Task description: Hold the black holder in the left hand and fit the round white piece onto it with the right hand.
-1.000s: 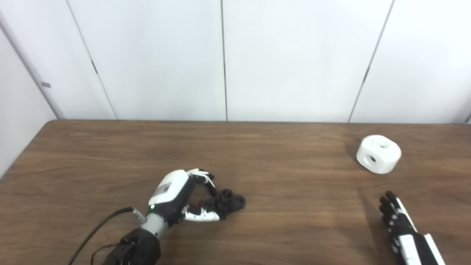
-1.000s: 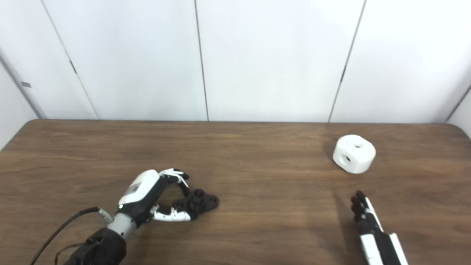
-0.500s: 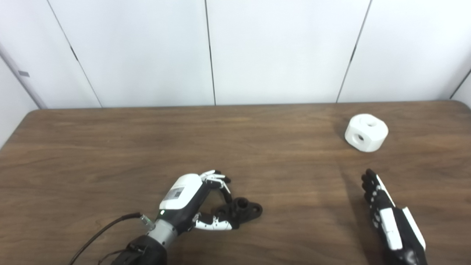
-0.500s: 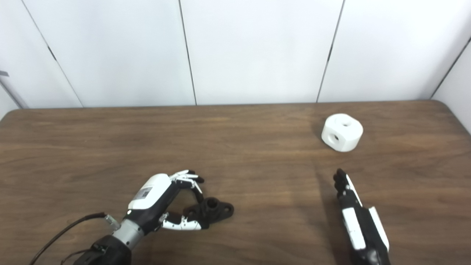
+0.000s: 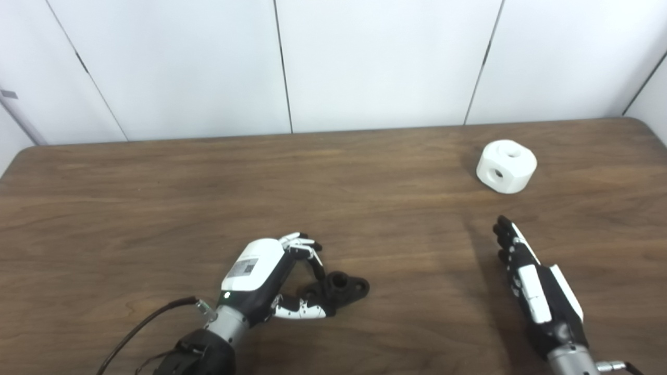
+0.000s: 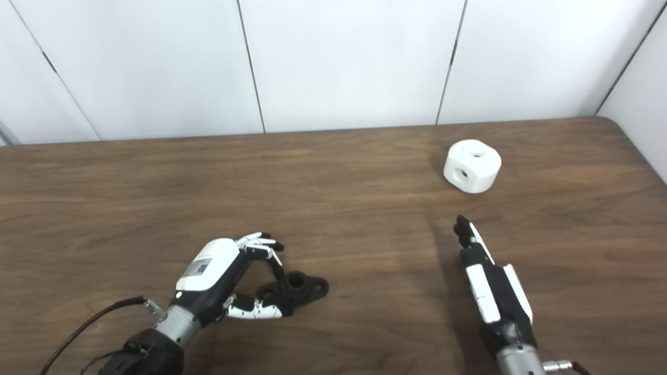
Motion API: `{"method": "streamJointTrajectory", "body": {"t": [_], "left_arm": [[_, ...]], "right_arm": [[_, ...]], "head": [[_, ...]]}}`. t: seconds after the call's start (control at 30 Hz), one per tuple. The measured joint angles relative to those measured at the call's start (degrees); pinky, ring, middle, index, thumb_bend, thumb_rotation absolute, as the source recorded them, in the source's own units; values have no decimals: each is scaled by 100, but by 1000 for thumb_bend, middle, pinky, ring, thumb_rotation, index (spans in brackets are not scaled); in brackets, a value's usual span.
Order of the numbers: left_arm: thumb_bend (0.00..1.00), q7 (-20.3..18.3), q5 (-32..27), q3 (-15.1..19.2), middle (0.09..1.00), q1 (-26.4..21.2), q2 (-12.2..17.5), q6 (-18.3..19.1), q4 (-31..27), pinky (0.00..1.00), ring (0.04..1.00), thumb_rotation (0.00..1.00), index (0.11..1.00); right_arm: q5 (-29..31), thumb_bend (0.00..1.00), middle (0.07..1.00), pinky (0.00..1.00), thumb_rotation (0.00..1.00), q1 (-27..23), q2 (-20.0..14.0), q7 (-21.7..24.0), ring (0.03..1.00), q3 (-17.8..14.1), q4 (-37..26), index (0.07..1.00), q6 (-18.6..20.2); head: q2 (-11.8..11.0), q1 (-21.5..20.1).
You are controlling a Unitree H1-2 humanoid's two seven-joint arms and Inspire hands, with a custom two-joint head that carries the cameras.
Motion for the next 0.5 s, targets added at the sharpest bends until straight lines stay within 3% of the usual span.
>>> {"method": "streamJointTrajectory", "body": {"t": [0.17, 0.27, 0.5], "left_arm": [[519, -150, 51, 37, 801, -15, -37, 81, -51, 817, 889, 49, 487], [520, -211, 74, 53, 792, -25, -37, 93, -61, 814, 880, 49, 487], [520, -243, 176, 41, 788, -21, -37, 88, -52, 825, 880, 49, 487]], "right_arm": [[24, 682, 977, 1000, 1000, -139, -56, 11, 1000, -165, -56, 959, 223], [46, 715, 988, 1000, 986, -239, -150, 19, 1000, -262, -165, 962, 269], [74, 658, 1000, 1000, 837, -560, -254, 29, 1000, -389, -191, 986, 494]], "head": [[26, -35], [18, -122], [-18, -193]]}}
